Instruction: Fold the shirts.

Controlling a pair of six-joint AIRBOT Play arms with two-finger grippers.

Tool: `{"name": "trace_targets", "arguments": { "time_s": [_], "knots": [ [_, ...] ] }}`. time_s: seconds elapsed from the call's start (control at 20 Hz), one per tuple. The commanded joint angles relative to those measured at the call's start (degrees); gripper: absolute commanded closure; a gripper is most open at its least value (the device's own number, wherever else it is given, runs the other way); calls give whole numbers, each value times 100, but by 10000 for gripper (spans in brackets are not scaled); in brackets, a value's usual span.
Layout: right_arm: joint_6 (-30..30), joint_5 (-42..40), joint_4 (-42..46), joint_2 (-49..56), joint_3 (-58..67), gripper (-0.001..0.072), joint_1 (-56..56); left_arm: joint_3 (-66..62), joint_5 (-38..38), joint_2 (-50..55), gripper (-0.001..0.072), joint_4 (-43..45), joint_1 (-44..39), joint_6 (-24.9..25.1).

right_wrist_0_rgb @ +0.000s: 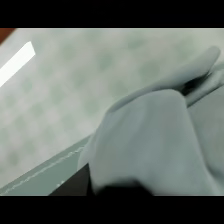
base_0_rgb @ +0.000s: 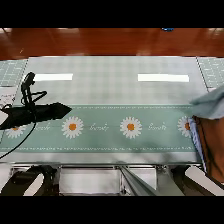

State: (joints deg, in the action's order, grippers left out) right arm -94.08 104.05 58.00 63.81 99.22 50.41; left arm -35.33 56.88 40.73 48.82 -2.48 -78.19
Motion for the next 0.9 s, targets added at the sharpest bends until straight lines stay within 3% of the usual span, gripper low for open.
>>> {"name": "trace_targets", "arguments": {
  "time_s": [0.0, 0.25, 0.55, 0.6, 0.65, 0.85],
  "knots": [
    [37, 243, 728, -452, -579, 678, 909, 2, -142, 4, 688, 2, -4, 59],
    [286, 229, 3189, -1196, -1941, 678, 1805, 2, -339, 61, 688, 0, -4, 59],
    [315, 236, 3969, -1298, -2590, 675, 1947, 2, -538, 326, 688, 0, -4, 59],
    [267, 223, 4155, -1296, -2647, 564, 1947, 2, -651, 396, 688, 0, -4, 57],
    [219, 188, 4295, -1296, -2673, 326, 1937, 2, -787, 483, 688, 0, -4, 59],
    [186, -33, 4074, -1233, -2658, 299, 1934, -31, -1572, 804, 688, 0, -2, 57]
  ]
}}
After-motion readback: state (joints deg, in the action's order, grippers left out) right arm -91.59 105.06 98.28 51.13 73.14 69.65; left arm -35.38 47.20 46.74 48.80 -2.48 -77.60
